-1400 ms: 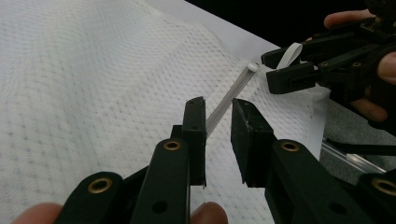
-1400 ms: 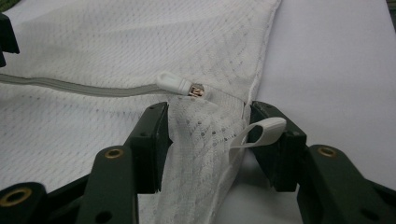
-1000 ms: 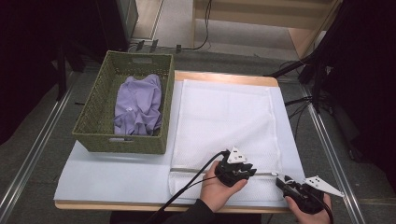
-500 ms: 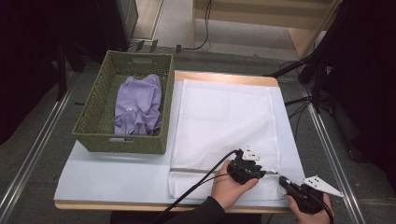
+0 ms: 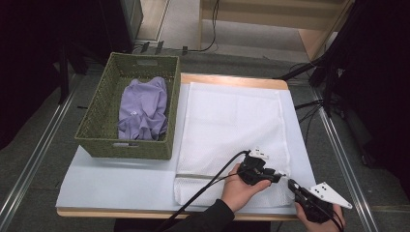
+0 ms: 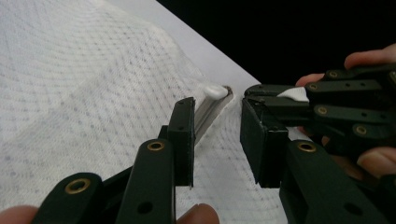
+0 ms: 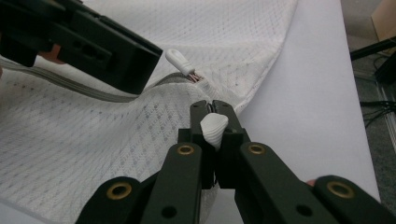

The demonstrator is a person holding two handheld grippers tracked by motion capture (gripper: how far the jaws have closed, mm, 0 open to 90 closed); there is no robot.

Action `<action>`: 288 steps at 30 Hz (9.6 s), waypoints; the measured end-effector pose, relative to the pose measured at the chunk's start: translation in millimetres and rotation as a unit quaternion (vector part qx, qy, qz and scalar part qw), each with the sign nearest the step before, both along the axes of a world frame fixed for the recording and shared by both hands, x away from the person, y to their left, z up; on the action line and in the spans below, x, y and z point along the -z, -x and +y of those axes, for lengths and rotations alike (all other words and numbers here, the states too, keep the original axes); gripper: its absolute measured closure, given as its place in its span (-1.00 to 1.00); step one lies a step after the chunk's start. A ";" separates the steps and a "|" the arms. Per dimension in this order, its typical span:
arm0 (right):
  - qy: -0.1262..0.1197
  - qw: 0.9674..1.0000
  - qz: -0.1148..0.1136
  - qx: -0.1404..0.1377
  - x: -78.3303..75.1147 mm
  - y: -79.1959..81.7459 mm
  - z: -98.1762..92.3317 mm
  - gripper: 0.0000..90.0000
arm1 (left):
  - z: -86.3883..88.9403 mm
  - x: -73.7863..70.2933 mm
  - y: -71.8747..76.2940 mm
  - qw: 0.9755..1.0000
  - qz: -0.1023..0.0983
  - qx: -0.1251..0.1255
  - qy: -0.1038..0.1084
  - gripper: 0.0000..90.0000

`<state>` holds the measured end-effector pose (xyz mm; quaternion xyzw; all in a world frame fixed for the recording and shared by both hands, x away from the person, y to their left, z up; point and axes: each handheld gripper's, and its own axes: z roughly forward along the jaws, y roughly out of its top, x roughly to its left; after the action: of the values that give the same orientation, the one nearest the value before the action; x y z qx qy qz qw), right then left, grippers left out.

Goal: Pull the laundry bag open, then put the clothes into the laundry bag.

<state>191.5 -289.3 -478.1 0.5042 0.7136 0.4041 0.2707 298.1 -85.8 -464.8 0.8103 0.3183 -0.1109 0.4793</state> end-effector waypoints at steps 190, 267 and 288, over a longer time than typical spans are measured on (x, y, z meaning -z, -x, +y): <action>-0.130 0.989 -0.048 0.045 -13.0 -6.4 0.0 0.96 | 177.4 5.2 48.0 0.978 -0.087 -0.164 -0.094 0.94; -0.129 0.989 0.042 0.066 15.9 -21.6 -14.2 0.75 | 266.2 7.3 62.5 0.967 -0.053 -0.230 -0.093 0.91; -0.090 0.994 -0.045 0.046 -25.9 -6.8 17.8 0.17 | 239.0 -22.6 62.6 0.973 -0.110 -0.194 -0.057 1.00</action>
<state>198.4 -271.5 -452.2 0.5398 0.6378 0.4759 0.2744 235.5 153.2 -442.3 0.7664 0.4206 0.0924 0.4767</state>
